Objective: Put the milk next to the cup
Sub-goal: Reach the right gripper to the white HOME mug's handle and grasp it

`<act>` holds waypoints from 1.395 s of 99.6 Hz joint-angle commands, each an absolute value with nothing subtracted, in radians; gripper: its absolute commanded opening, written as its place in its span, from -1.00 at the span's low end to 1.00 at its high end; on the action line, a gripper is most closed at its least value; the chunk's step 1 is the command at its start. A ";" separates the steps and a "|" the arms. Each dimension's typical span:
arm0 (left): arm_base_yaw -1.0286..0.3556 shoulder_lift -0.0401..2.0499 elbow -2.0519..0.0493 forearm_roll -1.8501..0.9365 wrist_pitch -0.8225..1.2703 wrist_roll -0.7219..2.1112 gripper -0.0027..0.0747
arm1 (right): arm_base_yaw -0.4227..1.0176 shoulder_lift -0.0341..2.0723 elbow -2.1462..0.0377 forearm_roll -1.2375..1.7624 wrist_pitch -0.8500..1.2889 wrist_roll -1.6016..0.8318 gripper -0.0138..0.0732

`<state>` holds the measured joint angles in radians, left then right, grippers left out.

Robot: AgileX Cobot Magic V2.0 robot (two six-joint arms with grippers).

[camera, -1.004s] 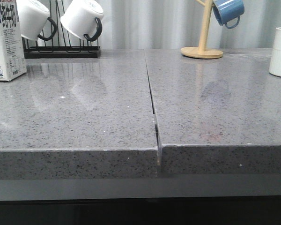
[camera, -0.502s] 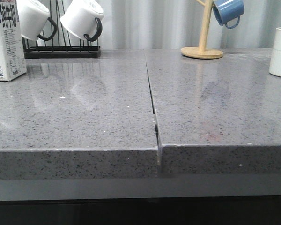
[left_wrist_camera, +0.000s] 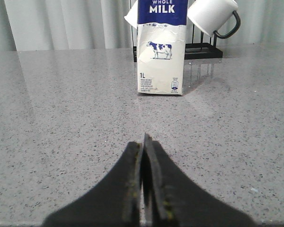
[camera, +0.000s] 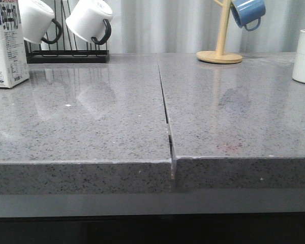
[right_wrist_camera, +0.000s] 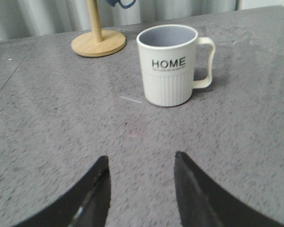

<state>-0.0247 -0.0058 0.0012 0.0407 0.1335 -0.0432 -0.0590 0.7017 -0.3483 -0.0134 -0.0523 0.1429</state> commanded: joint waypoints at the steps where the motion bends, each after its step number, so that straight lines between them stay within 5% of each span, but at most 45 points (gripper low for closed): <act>1: -0.032 -0.038 0.043 0.032 0.054 -0.046 -0.99 | -0.107 0.768 -0.406 -0.034 -0.187 0.140 0.10; 39: -0.032 -0.038 0.043 0.032 0.054 -0.046 -0.99 | -0.272 1.101 -0.438 -0.060 -0.532 0.140 0.10; 139: -0.032 -0.038 0.043 0.032 0.054 -0.046 -0.99 | -0.296 1.710 -0.887 -0.132 -0.661 0.101 0.10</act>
